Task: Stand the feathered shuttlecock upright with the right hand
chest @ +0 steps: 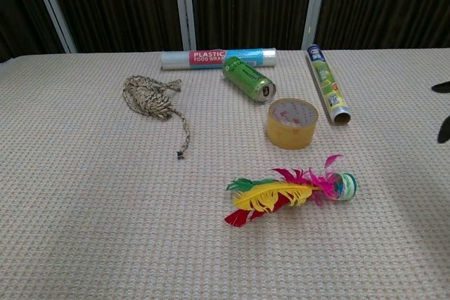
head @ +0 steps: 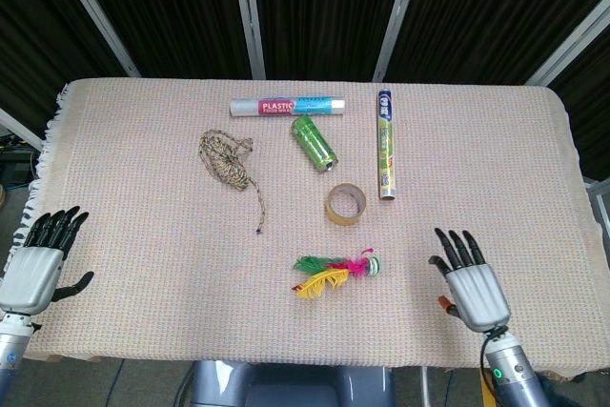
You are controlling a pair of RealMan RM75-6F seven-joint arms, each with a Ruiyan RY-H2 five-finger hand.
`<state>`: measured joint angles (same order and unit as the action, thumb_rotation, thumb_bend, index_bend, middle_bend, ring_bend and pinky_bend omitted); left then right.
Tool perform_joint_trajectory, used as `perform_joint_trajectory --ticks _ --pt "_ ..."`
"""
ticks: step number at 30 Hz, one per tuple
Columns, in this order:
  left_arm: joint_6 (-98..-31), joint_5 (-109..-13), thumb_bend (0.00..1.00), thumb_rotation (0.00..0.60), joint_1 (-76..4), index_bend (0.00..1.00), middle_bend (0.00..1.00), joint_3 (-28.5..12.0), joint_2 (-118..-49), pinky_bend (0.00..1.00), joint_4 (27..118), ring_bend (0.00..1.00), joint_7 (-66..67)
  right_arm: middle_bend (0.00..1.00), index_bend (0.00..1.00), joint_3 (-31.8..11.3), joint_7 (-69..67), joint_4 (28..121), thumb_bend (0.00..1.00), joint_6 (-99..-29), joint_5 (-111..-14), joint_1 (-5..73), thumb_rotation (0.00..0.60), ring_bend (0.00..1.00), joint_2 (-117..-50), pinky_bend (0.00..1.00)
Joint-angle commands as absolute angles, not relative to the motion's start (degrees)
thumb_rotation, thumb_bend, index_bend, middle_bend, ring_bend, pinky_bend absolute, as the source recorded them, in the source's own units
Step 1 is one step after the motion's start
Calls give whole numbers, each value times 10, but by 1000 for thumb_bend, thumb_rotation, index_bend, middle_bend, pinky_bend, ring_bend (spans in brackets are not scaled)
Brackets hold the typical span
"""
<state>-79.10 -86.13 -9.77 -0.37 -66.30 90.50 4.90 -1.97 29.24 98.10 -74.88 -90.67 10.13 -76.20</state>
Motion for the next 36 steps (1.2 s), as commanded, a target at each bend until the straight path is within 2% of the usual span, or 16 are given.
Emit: perform_joint_trajectory --ticks 1,5,19,36 --pt "-787 -867 244 600 -100 0 0 -1 -659 0 906 0 41 0 332 -16 339 996 114 -708 -882 122 600 0 -802 0" --pt "-783 -879 241 600 -103 0 0 5 -654 0 903 0 25 0 325 -26 362 992 114 -666 -848 148 600 0 -839 0" --pt "-772 -859 241 600 -107 0 0 -4 -652 0 895 0 6 0 315 -70 433 974 127 -609 -750 219 600 0 -910 0" --pt "-778 -870 241 600 -106 0 0 -2 -643 0 897 0 -16 0 304 -67 513 1007 128 -622 -675 265 600 0 -965 0"
